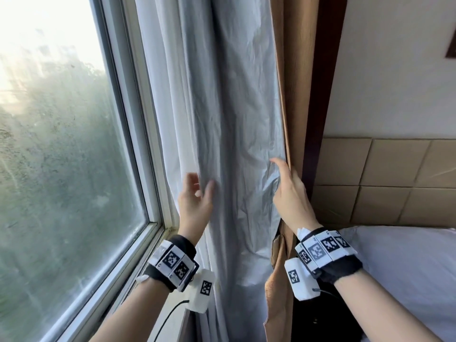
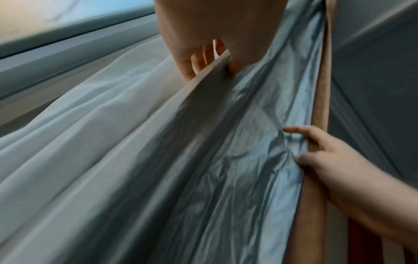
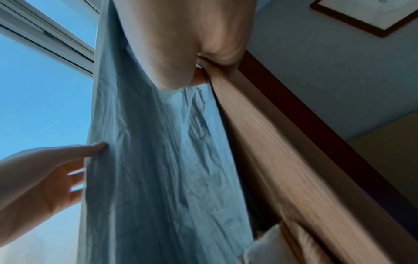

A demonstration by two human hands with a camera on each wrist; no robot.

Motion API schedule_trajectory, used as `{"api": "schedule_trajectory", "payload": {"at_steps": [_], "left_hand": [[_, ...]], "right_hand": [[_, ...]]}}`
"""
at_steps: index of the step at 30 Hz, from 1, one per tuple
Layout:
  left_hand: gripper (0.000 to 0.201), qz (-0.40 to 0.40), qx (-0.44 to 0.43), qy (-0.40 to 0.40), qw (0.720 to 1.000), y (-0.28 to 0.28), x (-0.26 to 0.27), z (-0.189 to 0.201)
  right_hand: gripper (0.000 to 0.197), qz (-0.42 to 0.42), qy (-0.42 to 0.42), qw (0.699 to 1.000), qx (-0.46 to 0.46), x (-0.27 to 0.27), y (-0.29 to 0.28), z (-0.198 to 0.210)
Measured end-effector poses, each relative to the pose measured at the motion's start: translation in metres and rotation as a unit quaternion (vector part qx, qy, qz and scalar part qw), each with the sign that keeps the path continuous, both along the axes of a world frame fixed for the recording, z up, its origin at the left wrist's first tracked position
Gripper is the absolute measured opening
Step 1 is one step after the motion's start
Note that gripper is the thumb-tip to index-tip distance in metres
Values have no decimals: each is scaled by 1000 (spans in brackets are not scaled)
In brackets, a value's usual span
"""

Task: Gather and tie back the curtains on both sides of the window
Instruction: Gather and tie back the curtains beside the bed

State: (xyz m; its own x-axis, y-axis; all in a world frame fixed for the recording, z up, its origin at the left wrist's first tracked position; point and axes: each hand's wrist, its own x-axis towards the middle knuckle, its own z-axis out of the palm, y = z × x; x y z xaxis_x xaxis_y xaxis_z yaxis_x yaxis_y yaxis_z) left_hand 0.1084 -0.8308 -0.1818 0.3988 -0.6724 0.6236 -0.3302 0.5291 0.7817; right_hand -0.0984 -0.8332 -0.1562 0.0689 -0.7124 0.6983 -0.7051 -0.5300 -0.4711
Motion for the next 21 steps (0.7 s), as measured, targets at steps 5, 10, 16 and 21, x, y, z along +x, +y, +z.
{"api": "schedule_trajectory", "payload": {"at_steps": [5, 10, 16, 21], "left_hand": [[17, -28, -6, -132, 991, 16, -33, -3], [35, 14, -35, -191, 981, 16, -66, 8], [20, -189, -19, -149, 970, 24, -85, 8], [14, -316, 67, -299, 898, 11, -60, -25]], "right_hand": [[74, 21, -15, 999, 21, 17, 7, 1], [78, 4, -21, 1000, 12, 29, 25, -1], [53, 95, -204, 970, 89, 36, 28, 3], [65, 36, -58, 986, 151, 31, 9, 6]]}}
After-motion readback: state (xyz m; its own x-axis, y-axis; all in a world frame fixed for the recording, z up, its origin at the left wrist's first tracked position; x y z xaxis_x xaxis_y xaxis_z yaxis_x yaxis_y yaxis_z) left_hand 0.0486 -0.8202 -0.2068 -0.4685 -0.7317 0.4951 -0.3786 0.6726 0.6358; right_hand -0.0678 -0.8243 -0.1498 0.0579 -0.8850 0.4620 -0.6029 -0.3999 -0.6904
